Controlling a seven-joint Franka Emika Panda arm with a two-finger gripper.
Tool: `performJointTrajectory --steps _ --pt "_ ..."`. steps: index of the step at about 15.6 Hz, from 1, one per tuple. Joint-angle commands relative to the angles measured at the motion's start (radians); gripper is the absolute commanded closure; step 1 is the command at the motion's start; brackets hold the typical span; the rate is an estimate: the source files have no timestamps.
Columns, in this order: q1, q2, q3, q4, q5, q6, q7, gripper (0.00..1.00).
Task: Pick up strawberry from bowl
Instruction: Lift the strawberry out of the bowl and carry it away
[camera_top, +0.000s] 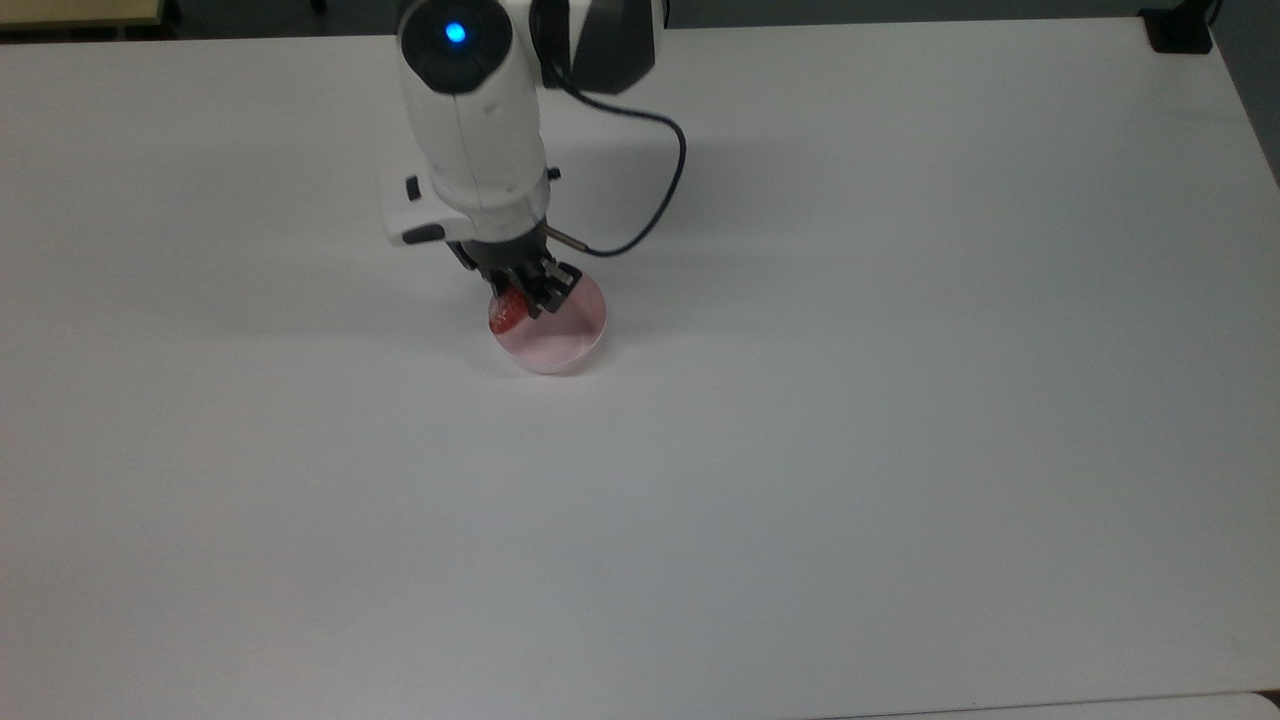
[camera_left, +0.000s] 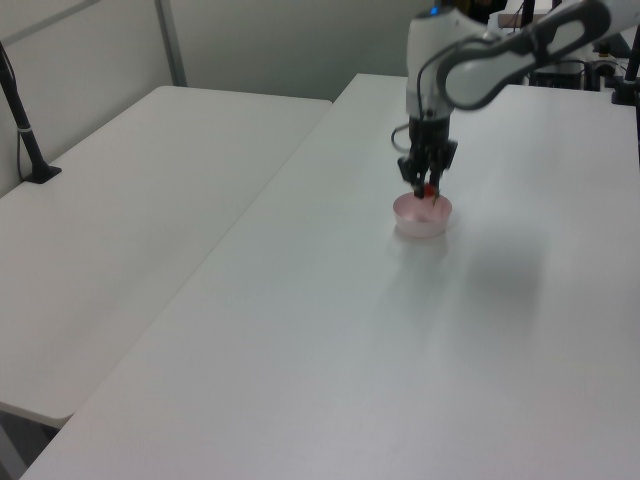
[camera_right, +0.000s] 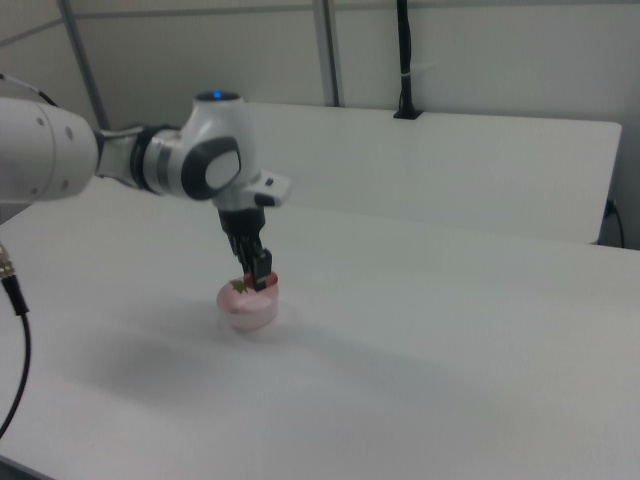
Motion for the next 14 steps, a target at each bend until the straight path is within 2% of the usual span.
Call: performJointTrajectory --steps 1,4,9,11,14 --pt "-0.073 -0.104 -0.009 0.01 0.044 -0.15 -0.211 0.7" --pt "-0.169 -0.096 -0.016 0.003 0.025 -0.186 -0.42 0.69" --pt "-0.332 -0.035 -0.028 -0.003 -0.056 -0.177 -0.707 0.69" --pt "-0.366 0.002 -0.034 0.001 -0.07 -0.151 -0.729 0.69" --pt "-0.371 0.062 -0.037 0.001 -0.087 -0.092 -0.723 0.67"
